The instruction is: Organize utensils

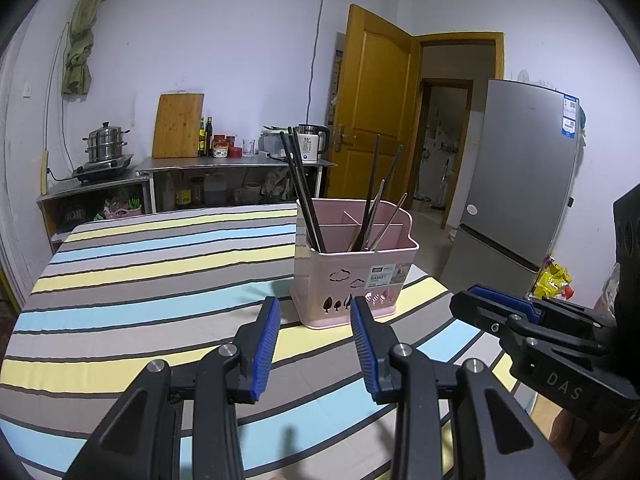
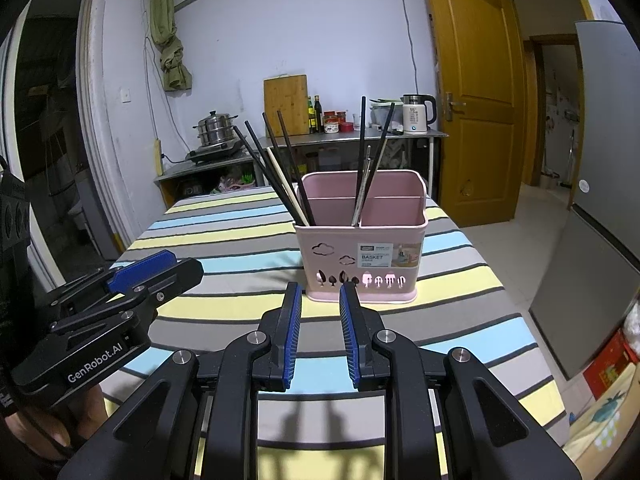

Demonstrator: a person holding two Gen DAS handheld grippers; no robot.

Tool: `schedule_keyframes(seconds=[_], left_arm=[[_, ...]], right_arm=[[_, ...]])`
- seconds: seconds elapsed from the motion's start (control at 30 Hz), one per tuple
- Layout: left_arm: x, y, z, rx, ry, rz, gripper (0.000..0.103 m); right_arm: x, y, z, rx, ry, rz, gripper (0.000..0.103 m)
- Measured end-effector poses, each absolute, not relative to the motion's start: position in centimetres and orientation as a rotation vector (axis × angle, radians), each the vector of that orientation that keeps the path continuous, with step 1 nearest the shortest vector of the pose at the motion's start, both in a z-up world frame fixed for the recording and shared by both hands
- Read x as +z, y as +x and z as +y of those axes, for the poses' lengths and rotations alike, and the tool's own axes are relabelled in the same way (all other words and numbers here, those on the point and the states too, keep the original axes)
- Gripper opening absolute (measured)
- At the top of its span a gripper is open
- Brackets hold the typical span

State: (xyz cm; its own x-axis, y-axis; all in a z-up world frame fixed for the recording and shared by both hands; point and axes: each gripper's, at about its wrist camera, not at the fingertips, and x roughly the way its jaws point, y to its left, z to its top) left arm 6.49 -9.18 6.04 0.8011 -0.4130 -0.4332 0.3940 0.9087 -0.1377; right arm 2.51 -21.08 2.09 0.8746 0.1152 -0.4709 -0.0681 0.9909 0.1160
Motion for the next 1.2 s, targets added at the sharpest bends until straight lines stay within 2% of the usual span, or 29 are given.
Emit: schedule_keyframes(seconds=[1.2], left_arm=[[5.87, 6.91, -9.2, -0.421, -0.035, 0.488, 0.036]], right_arm=[[1.86, 2.66, -21.15, 0.096, 0.097, 0.501, 0.021]])
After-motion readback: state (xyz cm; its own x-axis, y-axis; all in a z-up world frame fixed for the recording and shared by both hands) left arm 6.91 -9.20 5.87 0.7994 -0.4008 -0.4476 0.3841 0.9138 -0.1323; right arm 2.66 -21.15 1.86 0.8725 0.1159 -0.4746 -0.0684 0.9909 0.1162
